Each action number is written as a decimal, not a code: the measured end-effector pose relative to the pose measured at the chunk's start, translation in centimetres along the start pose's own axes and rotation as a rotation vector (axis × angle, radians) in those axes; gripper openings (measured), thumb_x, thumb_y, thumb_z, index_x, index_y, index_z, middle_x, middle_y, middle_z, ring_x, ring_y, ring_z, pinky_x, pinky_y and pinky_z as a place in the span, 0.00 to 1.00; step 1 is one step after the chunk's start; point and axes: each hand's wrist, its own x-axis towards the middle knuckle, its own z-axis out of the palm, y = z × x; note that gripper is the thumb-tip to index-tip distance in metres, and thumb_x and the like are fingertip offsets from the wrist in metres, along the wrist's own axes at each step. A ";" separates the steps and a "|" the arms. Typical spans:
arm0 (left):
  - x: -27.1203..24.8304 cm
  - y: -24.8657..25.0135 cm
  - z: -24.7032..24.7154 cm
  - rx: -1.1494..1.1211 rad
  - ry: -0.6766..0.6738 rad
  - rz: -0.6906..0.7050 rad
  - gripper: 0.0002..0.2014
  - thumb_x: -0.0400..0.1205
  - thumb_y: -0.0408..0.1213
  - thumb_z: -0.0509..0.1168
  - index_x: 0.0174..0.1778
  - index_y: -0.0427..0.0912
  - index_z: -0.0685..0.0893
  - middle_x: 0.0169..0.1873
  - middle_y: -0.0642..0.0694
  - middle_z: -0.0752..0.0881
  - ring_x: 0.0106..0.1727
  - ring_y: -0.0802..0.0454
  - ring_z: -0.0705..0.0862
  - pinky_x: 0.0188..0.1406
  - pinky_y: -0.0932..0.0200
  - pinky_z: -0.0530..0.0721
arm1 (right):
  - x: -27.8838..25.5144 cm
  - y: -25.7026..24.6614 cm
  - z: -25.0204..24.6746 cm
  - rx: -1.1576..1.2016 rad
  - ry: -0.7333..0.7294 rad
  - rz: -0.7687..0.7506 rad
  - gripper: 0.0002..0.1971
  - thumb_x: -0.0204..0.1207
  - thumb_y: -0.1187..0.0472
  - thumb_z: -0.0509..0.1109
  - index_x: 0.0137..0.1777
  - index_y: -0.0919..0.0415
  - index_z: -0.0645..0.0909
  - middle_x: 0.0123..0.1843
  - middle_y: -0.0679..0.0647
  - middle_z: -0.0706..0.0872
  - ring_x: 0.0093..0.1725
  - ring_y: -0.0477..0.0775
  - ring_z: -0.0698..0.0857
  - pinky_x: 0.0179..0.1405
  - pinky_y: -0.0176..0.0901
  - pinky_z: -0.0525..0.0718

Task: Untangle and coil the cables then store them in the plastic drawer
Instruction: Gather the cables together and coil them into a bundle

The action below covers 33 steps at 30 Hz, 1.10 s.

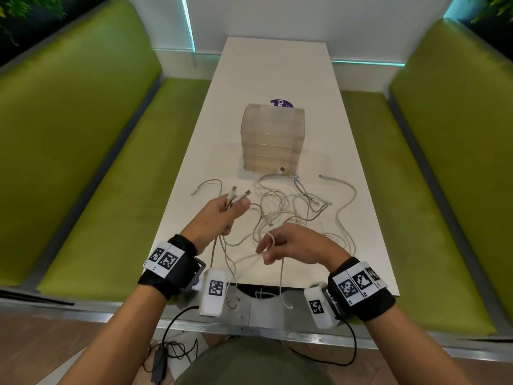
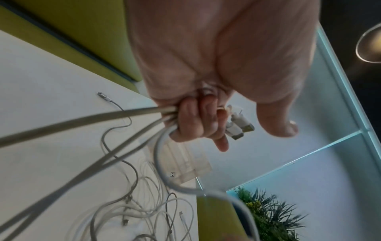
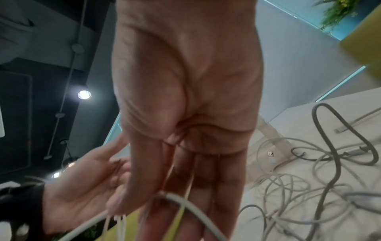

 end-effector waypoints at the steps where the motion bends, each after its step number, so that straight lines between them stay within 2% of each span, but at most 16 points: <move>1: 0.0 0.1 -0.1 -0.021 0.007 -0.006 0.20 0.76 0.56 0.63 0.46 0.41 0.81 0.25 0.56 0.64 0.25 0.57 0.60 0.24 0.65 0.61 | 0.0 0.2 0.0 -0.083 -0.047 0.028 0.10 0.73 0.59 0.77 0.53 0.55 0.88 0.43 0.43 0.90 0.46 0.42 0.88 0.57 0.44 0.83; 3: 0.1 0.1 -0.1 -0.038 0.009 0.002 0.22 0.77 0.57 0.62 0.47 0.39 0.80 0.26 0.55 0.64 0.25 0.57 0.60 0.23 0.66 0.61 | 0.0 0.4 0.0 -0.226 -0.106 0.088 0.17 0.70 0.57 0.79 0.59 0.50 0.86 0.46 0.35 0.86 0.44 0.32 0.82 0.53 0.37 0.78; 4: 0.2 0.1 -0.1 -0.042 0.011 0.013 0.21 0.77 0.56 0.63 0.47 0.39 0.79 0.26 0.55 0.64 0.25 0.57 0.60 0.24 0.65 0.62 | 0.1 0.5 0.1 -0.305 -0.136 0.118 0.24 0.69 0.57 0.79 0.65 0.48 0.82 0.50 0.32 0.83 0.44 0.30 0.79 0.51 0.35 0.75; 5: 0.2 0.0 -0.1 -0.046 0.014 0.020 0.20 0.77 0.54 0.65 0.47 0.38 0.78 0.26 0.54 0.64 0.26 0.56 0.60 0.24 0.65 0.62 | 0.2 0.7 0.2 -0.386 -0.163 0.145 0.30 0.68 0.56 0.79 0.71 0.47 0.77 0.57 0.34 0.82 0.47 0.31 0.78 0.52 0.37 0.74; 7: 0.3 -0.1 -0.2 -0.038 0.014 0.039 0.18 0.79 0.51 0.67 0.47 0.38 0.75 0.26 0.54 0.65 0.26 0.56 0.60 0.25 0.64 0.63 | 0.4 1.5 0.1 -0.494 -0.177 0.188 0.33 0.70 0.59 0.76 0.75 0.50 0.71 0.69 0.43 0.79 0.61 0.43 0.79 0.60 0.44 0.76; 8: 0.4 -0.2 -0.2 -0.023 0.016 0.054 0.14 0.80 0.47 0.67 0.46 0.40 0.75 0.26 0.55 0.66 0.26 0.57 0.61 0.25 0.64 0.64 | 0.3 1.7 0.0 -0.506 -0.168 0.191 0.31 0.72 0.63 0.73 0.75 0.52 0.71 0.71 0.47 0.79 0.66 0.47 0.78 0.64 0.46 0.76; 10: 0.3 -0.2 -0.1 0.026 0.026 0.071 0.08 0.82 0.38 0.67 0.44 0.42 0.73 0.26 0.55 0.67 0.25 0.58 0.64 0.25 0.66 0.67 | 0.1 1.8 -0.5 -0.487 -0.180 0.173 0.28 0.73 0.70 0.65 0.73 0.52 0.73 0.69 0.48 0.81 0.70 0.47 0.78 0.68 0.45 0.76; 13: 0.4 -0.2 0.1 -0.003 0.057 0.097 0.08 0.84 0.35 0.63 0.41 0.48 0.73 0.27 0.53 0.65 0.24 0.58 0.63 0.24 0.66 0.67 | -0.1 1.5 -0.5 -0.447 -0.313 0.171 0.26 0.75 0.72 0.62 0.71 0.52 0.78 0.64 0.45 0.87 0.65 0.42 0.82 0.68 0.43 0.77; 16: 0.7 0.1 0.1 -0.185 0.097 0.094 0.08 0.87 0.39 0.58 0.40 0.50 0.74 0.28 0.51 0.62 0.26 0.57 0.58 0.23 0.65 0.61 | -0.2 2.0 1.1 -0.215 -0.500 0.232 0.19 0.78 0.71 0.64 0.68 0.60 0.80 0.61 0.54 0.88 0.51 0.49 0.88 0.54 0.39 0.85; 18: 0.8 0.4 -0.1 -0.246 0.125 0.095 0.10 0.87 0.41 0.57 0.40 0.46 0.71 0.28 0.51 0.62 0.25 0.57 0.58 0.22 0.65 0.60 | -0.2 2.5 1.9 -0.081 -0.512 0.300 0.17 0.80 0.71 0.63 0.68 0.65 0.79 0.55 0.59 0.87 0.43 0.52 0.89 0.47 0.39 0.88; 21: 1.0 0.6 -0.5 -0.259 0.121 0.111 0.11 0.86 0.41 0.57 0.38 0.45 0.67 0.26 0.53 0.64 0.23 0.58 0.59 0.21 0.66 0.60 | -0.1 2.8 0.8 -0.094 -0.367 0.301 0.12 0.81 0.69 0.61 0.61 0.67 0.80 0.47 0.58 0.88 0.38 0.53 0.88 0.37 0.36 0.87; 23: 1.0 0.5 -0.6 -0.255 0.116 0.113 0.11 0.86 0.43 0.58 0.39 0.45 0.68 0.26 0.53 0.63 0.23 0.58 0.59 0.21 0.66 0.60 | 0.0 2.9 -1.4 -0.130 -0.219 0.230 0.09 0.81 0.67 0.62 0.56 0.65 0.82 0.43 0.54 0.88 0.34 0.48 0.87 0.32 0.34 0.84; 25: 0.9 0.3 -0.6 -0.254 0.121 0.102 0.10 0.86 0.43 0.58 0.42 0.43 0.72 0.25 0.53 0.64 0.23 0.57 0.59 0.21 0.66 0.60 | 0.0 3.2 -4.3 -0.089 0.017 0.159 0.07 0.81 0.66 0.64 0.53 0.65 0.83 0.39 0.53 0.88 0.30 0.45 0.84 0.28 0.33 0.80; 28: 0.9 0.1 -0.4 -0.275 0.129 0.079 0.12 0.87 0.43 0.55 0.43 0.40 0.75 0.23 0.54 0.65 0.22 0.57 0.59 0.21 0.66 0.61 | 0.6 4.8 -8.5 0.141 0.447 0.123 0.07 0.81 0.66 0.65 0.48 0.63 0.85 0.36 0.54 0.86 0.25 0.45 0.79 0.21 0.32 0.73; 31: 0.8 0.1 -0.1 -0.275 0.095 0.081 0.14 0.88 0.42 0.53 0.41 0.40 0.75 0.22 0.54 0.68 0.21 0.58 0.60 0.20 0.66 0.61 | 2.4 7.9 -11.5 0.212 0.795 0.207 0.06 0.81 0.66 0.64 0.44 0.62 0.82 0.36 0.58 0.83 0.24 0.48 0.76 0.19 0.33 0.69; 33: 0.7 0.2 0.1 -0.262 0.078 0.089 0.14 0.88 0.42 0.52 0.40 0.40 0.75 0.22 0.53 0.68 0.21 0.58 0.60 0.21 0.66 0.61 | 3.8 9.9 -12.2 0.065 0.814 0.327 0.07 0.79 0.62 0.68 0.44 0.66 0.83 0.38 0.60 0.83 0.28 0.51 0.78 0.24 0.37 0.73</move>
